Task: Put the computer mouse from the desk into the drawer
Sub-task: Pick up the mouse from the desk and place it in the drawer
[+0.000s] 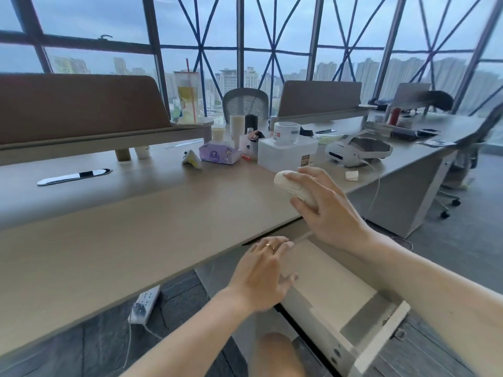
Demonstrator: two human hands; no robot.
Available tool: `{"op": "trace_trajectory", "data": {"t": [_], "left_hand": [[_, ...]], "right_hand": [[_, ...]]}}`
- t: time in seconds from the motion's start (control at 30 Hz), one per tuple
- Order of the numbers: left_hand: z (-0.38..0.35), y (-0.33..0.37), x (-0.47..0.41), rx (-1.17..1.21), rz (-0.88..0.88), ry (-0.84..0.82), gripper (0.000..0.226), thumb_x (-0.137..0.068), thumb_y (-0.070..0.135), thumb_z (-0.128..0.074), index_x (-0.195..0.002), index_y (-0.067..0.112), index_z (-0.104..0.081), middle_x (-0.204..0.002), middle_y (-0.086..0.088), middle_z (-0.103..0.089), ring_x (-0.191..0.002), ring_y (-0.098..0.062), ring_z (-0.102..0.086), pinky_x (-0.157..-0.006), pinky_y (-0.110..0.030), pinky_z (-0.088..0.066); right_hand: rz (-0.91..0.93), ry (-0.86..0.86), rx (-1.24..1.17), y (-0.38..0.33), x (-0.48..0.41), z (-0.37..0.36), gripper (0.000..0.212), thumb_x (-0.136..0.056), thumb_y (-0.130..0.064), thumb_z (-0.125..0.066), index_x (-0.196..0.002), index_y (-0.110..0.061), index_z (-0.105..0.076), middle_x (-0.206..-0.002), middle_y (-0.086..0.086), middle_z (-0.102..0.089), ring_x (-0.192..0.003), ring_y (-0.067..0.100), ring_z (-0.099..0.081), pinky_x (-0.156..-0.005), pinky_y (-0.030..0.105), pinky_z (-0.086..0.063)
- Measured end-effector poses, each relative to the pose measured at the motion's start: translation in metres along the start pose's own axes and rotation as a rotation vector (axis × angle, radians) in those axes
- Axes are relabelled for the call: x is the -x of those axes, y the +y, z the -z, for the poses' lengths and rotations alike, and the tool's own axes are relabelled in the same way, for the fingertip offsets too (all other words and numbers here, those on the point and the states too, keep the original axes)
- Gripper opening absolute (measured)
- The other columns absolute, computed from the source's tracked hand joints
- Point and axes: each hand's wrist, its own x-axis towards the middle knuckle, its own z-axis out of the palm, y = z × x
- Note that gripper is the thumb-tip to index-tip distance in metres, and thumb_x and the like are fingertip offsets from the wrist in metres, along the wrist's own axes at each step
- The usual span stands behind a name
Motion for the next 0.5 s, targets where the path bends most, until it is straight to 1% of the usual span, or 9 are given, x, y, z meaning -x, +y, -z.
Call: {"op": "trace_trajectory", "data": {"t": [0.07, 0.13, 0.2, 0.23, 0.3, 0.37, 0.5], "left_hand": [[-0.011, 0.001, -0.005, 0.008, 0.125, -0.134, 0.09, -0.091, 0.063, -0.059, -0.161, 0.021, -0.019, -0.169, 0.001, -0.02, -0.155, -0.019, -0.014, -0.125, -0.038, -0.015], [-0.019, 0.001, -0.01, 0.001, 0.238, -0.265, 0.11, -0.085, 0.073, -0.06, -0.164, 0.021, -0.004, -0.172, 0.0, -0.003, -0.157, -0.021, -0.001, -0.126, -0.041, -0.007], [-0.028, 0.0, -0.014, 0.007, 0.315, -0.338, 0.123, -0.079, 0.08, -0.059, -0.163, 0.018, 0.006, -0.173, -0.001, 0.007, -0.158, -0.021, 0.007, -0.127, -0.041, -0.003], [-0.032, 0.0, -0.015, 0.021, 0.347, -0.356, 0.128, -0.076, 0.083, -0.059, -0.163, 0.017, 0.009, -0.173, -0.001, 0.011, -0.158, -0.021, 0.011, -0.128, -0.041, -0.002], [-0.043, 0.002, -0.015, 0.03, 0.387, -0.372, 0.137, -0.071, 0.088, -0.058, -0.161, 0.015, 0.015, -0.172, -0.003, 0.018, -0.157, -0.021, 0.017, -0.128, -0.041, 0.0], [-0.055, 0.004, -0.012, -0.012, 0.387, -0.354, 0.142, -0.068, 0.092, -0.054, -0.16, 0.012, 0.018, -0.171, -0.006, 0.021, -0.156, -0.022, 0.022, -0.127, -0.041, 0.005], [-0.07, 0.004, -0.007, -0.082, 0.351, -0.248, 0.145, -0.065, 0.098, -0.047, -0.16, 0.009, 0.016, -0.171, -0.009, 0.017, -0.156, -0.025, 0.018, -0.126, -0.04, 0.009]], "right_hand": [[-0.002, 0.008, 0.007, 0.007, 0.006, 0.006, 0.044, -0.096, -0.028, -0.059, -0.139, -0.034, -0.053, -0.146, -0.004, -0.044, -0.135, 0.017, -0.045, -0.113, 0.036, -0.036], [-0.013, 0.022, 0.005, 0.015, 0.012, 0.011, 0.043, -0.096, -0.028, -0.059, -0.139, -0.034, -0.053, -0.146, -0.004, -0.045, -0.134, 0.016, -0.045, -0.113, 0.034, -0.036], [-0.033, 0.032, 0.004, 0.022, 0.019, 0.015, 0.043, -0.096, -0.027, -0.06, -0.139, -0.033, -0.054, -0.146, -0.004, -0.044, -0.133, 0.015, -0.046, -0.111, 0.031, -0.037], [-0.039, 0.037, 0.007, 0.027, 0.023, 0.016, 0.043, -0.096, -0.026, -0.06, -0.139, -0.033, -0.054, -0.146, -0.005, -0.044, -0.132, 0.016, -0.046, -0.111, 0.031, -0.037], [-0.047, 0.037, 0.01, 0.037, 0.03, 0.016, 0.044, -0.096, -0.027, -0.06, -0.139, -0.034, -0.053, -0.146, -0.004, -0.044, -0.132, 0.017, -0.047, -0.11, 0.036, -0.04], [-0.071, 0.028, 0.013, 0.048, 0.039, 0.015, 0.043, -0.096, -0.029, -0.06, -0.139, -0.034, -0.053, -0.146, -0.004, -0.043, -0.131, 0.018, -0.047, -0.109, 0.038, -0.042], [-0.13, 0.024, -0.001, 0.071, 0.056, 0.005, 0.043, -0.096, -0.029, -0.061, -0.138, -0.033, -0.054, -0.145, -0.004, -0.043, -0.13, 0.016, -0.047, -0.108, 0.037, -0.041]]}}
